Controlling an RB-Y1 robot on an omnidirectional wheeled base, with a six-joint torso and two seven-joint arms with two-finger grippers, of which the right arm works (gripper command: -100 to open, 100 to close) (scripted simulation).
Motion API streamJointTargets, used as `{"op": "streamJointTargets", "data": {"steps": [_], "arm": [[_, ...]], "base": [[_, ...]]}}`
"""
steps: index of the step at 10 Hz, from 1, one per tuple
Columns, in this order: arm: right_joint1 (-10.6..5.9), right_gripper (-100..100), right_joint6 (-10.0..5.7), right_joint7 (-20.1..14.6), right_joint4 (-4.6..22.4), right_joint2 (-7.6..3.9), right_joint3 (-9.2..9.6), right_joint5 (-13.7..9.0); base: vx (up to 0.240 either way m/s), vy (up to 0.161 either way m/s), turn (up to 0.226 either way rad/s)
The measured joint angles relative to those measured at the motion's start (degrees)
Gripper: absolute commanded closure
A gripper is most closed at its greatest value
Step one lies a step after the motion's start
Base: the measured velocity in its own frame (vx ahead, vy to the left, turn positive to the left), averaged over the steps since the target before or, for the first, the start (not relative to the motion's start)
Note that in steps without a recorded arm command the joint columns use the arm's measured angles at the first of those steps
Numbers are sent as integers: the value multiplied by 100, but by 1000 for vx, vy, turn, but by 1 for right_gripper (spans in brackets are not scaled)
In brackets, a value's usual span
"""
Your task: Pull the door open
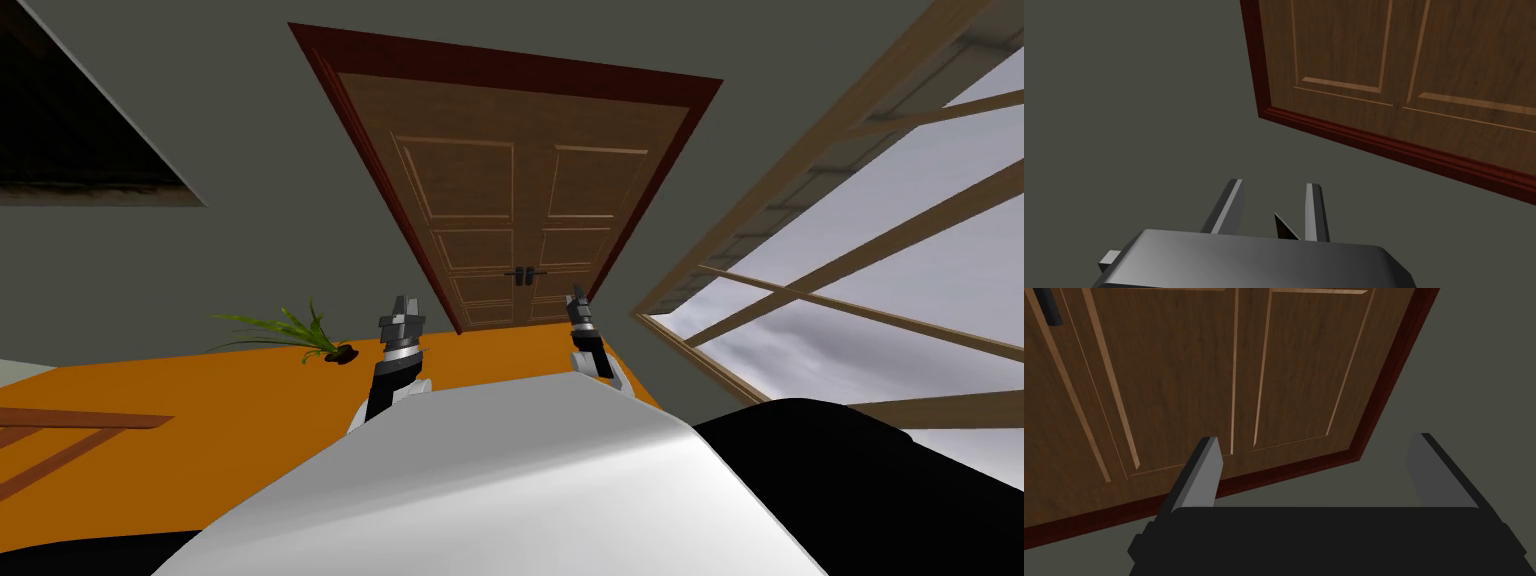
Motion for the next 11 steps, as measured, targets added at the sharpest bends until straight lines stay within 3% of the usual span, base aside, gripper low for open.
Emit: {"op": "streamJointTargets", "data": {"steps": [11], "arm": [[-352, -100, 97, -778, 1294, -270, -130, 286]], "base": [[107, -13, 48]]}}
